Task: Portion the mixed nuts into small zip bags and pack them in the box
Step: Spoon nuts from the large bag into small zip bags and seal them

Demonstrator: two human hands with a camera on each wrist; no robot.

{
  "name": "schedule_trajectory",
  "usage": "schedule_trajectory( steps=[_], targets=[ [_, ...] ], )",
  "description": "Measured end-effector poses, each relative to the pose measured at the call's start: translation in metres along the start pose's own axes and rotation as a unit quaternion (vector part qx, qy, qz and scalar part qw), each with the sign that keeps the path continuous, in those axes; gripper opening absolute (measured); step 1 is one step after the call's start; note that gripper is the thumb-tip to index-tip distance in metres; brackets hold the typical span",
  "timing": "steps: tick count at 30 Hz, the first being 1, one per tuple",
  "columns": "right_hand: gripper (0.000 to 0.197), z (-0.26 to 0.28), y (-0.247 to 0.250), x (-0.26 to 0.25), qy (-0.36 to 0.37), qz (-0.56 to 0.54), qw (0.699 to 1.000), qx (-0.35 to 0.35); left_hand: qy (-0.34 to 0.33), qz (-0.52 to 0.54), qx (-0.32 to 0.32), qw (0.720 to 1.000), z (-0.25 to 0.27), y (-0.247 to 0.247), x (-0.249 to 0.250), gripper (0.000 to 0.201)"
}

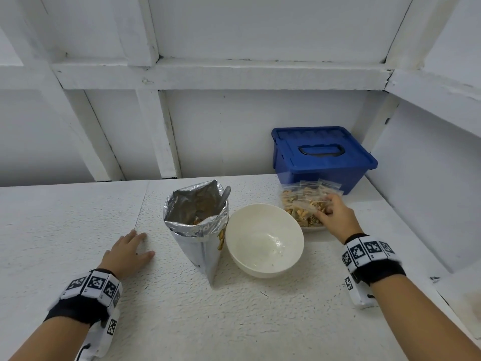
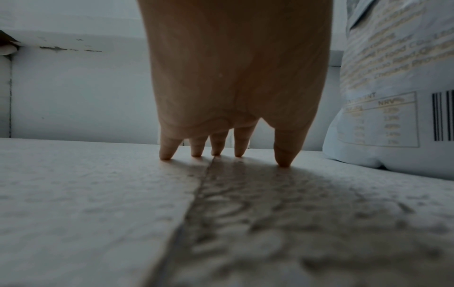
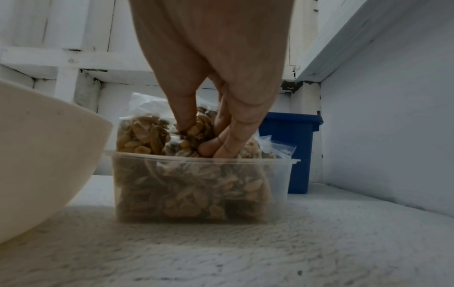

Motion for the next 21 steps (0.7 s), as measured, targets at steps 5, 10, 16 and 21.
schedule_trajectory(
  steps=[5,10,16,21],
  targets=[
    [0.052,0.0,0.001,0.006,0.0,-0.042,0.999,0.005,-0.002,0.01,0.005,1.0,-0.001,0.0,-0.002,0.066],
    [0.062,0.013,0.02,-0.001,0.021,-0.049,0.995,0.081,-0.005,0.009,0.008,1.0,0.0,0.001,0.0,0.066],
    [0.035,0.046,0.004,-0.048,0.112,-0.034,0.991,0.063,-0.003,0.015,0.006,1.0,0.001,0.004,0.003,0.065],
    [0.03,0.063,-0.069,-0.081,0.193,0.093,0.969,-0.125,0.001,0.023,0.009,1.0,0.004,0.006,0.005,0.064]
  ],
)
Point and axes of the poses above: each hand's wrist, its own z-axis away from the middle knuckle, its own y-axis out of the back of the hand, x = y × z, the point moved 9 cm from there along -z, towards the middle knuckle, and after that the axes turned 1 degree about y, right-handed, at the moved point
